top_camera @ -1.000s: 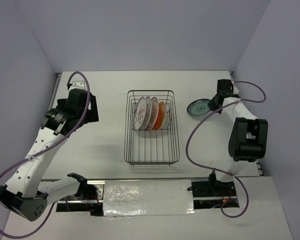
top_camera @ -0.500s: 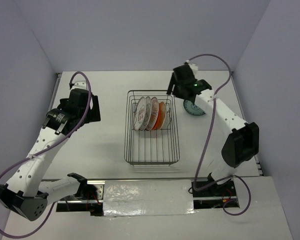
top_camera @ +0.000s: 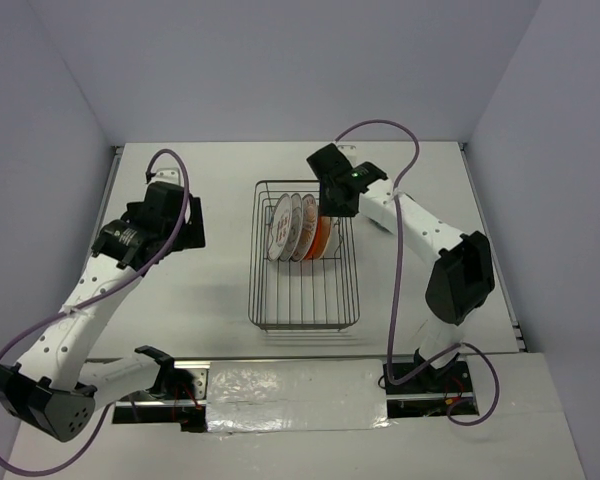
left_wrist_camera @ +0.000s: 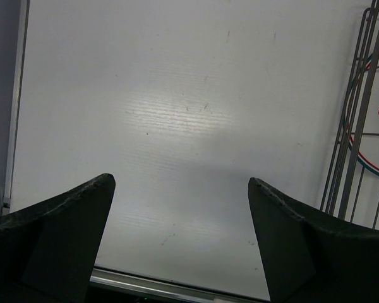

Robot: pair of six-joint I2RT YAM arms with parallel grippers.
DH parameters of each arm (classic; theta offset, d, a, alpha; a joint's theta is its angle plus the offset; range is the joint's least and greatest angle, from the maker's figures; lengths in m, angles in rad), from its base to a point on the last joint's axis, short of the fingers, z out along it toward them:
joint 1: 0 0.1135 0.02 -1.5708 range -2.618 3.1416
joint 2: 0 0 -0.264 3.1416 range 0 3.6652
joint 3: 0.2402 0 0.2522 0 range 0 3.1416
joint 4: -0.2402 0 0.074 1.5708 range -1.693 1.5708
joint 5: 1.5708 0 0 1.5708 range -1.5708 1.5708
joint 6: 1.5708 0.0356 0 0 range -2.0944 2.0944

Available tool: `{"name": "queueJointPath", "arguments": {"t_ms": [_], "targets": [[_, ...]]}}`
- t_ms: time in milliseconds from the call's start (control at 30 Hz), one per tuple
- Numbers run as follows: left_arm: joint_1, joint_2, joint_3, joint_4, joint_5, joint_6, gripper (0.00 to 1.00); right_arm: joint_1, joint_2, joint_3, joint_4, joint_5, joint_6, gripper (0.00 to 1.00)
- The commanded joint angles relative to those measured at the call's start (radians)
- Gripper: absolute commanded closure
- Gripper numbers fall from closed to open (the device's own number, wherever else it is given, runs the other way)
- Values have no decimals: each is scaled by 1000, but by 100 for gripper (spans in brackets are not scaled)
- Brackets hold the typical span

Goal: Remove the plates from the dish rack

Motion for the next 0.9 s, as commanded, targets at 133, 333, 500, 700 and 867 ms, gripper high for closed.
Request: {"name": "queueJointPath", "arguments": {"t_ms": [133, 333, 500, 700, 867], "targets": [[2, -73, -36, 25, -6, 15, 1, 15, 69, 11, -24, 50, 4, 64], [2, -82, -35, 22, -12, 22, 1, 21, 100, 55, -55, 65, 8, 81], [4, -84, -35, 24, -14, 21, 1, 35, 89, 260, -252, 205, 27, 96], [2, -76, -41, 30, -13, 16, 1, 6, 44, 537, -543, 434, 57, 100], [2, -67, -26, 28, 9, 15, 0, -187, -81, 290, -345, 414, 25, 100]]}}
